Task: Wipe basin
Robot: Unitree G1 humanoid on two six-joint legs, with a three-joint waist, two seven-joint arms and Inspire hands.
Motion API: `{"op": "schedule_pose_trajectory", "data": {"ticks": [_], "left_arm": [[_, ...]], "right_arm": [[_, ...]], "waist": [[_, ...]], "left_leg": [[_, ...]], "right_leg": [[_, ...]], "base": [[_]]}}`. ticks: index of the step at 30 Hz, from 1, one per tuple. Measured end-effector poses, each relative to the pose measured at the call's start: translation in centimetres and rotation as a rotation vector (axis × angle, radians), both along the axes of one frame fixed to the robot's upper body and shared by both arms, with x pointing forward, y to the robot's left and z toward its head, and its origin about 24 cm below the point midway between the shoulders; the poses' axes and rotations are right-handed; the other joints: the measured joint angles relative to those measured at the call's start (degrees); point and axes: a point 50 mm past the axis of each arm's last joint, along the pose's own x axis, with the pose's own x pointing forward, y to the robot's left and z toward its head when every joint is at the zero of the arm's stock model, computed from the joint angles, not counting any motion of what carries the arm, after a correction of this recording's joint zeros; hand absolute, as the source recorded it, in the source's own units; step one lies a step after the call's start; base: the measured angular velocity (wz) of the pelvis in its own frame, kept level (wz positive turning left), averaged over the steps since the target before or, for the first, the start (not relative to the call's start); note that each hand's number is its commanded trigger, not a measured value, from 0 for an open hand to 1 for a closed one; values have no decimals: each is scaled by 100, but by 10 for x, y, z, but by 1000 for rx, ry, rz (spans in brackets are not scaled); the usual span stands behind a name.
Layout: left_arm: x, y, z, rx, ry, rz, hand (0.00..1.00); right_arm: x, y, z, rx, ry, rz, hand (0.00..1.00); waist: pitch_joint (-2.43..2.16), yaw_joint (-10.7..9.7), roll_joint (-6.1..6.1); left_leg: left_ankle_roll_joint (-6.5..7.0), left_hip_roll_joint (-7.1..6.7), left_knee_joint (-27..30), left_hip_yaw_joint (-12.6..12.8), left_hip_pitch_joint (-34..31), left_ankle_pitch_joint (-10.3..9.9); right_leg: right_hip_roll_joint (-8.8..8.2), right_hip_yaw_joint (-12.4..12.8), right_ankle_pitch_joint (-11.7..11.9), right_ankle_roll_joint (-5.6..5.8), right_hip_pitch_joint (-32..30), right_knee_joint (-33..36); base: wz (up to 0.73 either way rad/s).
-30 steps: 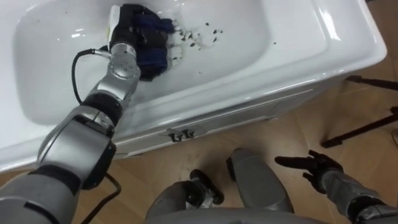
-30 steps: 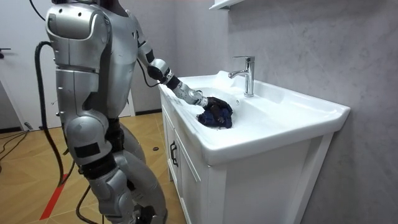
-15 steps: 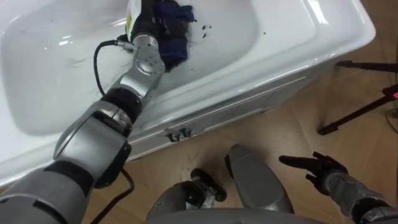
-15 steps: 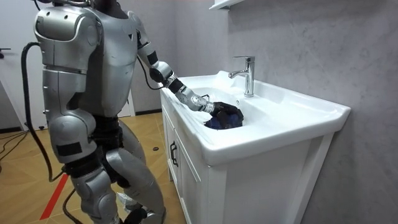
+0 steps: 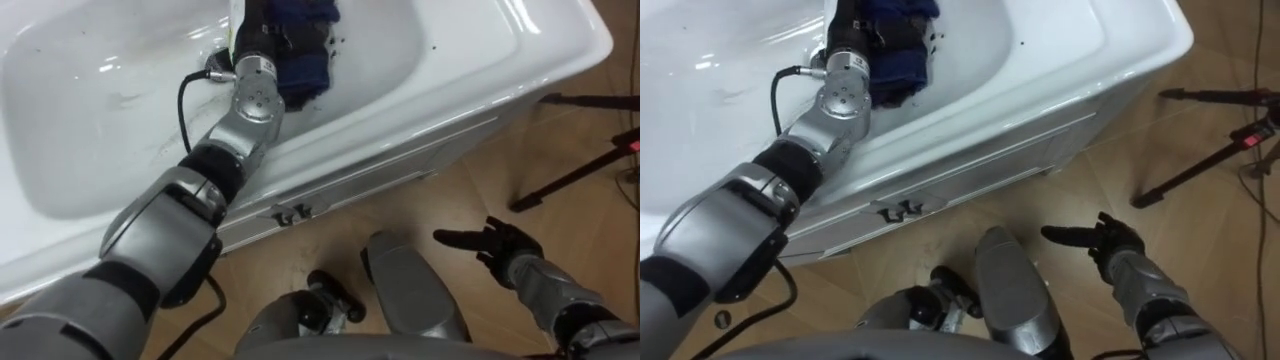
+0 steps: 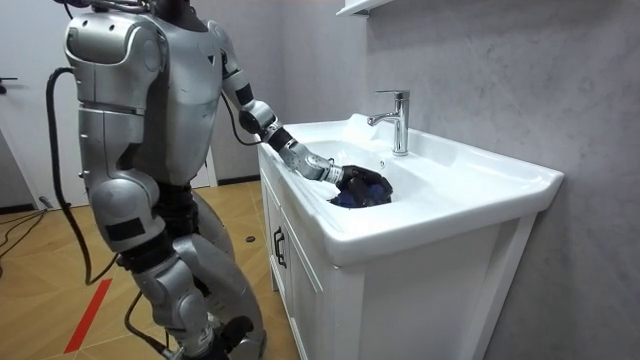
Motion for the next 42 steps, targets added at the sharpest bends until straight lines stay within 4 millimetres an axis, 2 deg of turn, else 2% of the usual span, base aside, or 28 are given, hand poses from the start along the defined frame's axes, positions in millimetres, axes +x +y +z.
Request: {"op": "schedule_pose_trajectory", "data": {"ticks": [6, 10, 14, 27, 36, 37, 38, 39, 40, 42], "left_arm": [[-1, -5, 1, -61, -4, -20, 100], [-4, -7, -1, -154, 4, -28, 100], [-6, -12, 1, -212, 4, -70, 100], [-11, -17, 1, -240, -4, -150, 100], [-14, -18, -3, -245, 7, -169, 100], [-14, -18, -3, -238, 9, -175, 100], [-16, -18, -5, -231, 15, -178, 100], [-16, -18, -6, -221, 14, -183, 100], [-17, -19, -7, -193, 13, -193, 100], [-18, -21, -6, -125, -8, -221, 100]], "right_arm": [[-4, 0, -1, -8, -3, 2, 0], [-6, 8, -5, 25, -8, -18, 0], [-7, 9, -5, 26, -9, -12, 0], [-9, 15, -8, 39, -30, -8, 0], [-17, 14, -10, 80, -27, -76, 0], [-17, 13, -10, 78, -26, -76, 0], [-17, 13, -10, 75, -25, -74, 0], [-18, 12, -10, 72, -22, -71, 0], [-19, 12, -10, 68, -20, -69, 0], [-21, 10, -11, 62, -13, -69, 0]], "waist": [[-4, -14, -16], [-10, -30, -154], [-12, -36, -198], [-21, -127, -229], [-38, -128, -207], [-46, -130, -196], [-28, -136, -222], [-40, -138, -203], [-25, -145, -229], [-34, -144, -215]], "left_leg": [[17, -11, 36, 2, 0, -33], [20, 25, 168, -1, 0, -111], [30, 83, 286, 4, -3, -214], [46, 76, 310, -12, 32, -265], [42, 111, 385, -12, 46, -310], [41, 110, 384, -11, 77, -312], [33, 110, 378, -9, 128, -316], [28, 111, 376, -9, 153, -319], [14, 104, 361, -8, 199, -331], [10, 94, 342, -6, 239, -333]], "right_leg": [[-15, 4, -18, 31, 7, 24], [-13, -2, -66, 33, 27, 106], [28, 14, -83, 57, 63, 96], [13, -8, -108, 93, 145, 80], [28, -21, -110, 94, 175, 92], [27, -24, -111, 96, 208, 90], [30, -24, -112, 96, 259, 82], [32, -24, -114, 93, 286, 76], [33, -18, -137, 90, 321, 81], [33, -8, -162, 90, 357, 84]], "base": [[0], [0], [-5], [1], [0], [0], [0], [-4], [0], [2]]}}
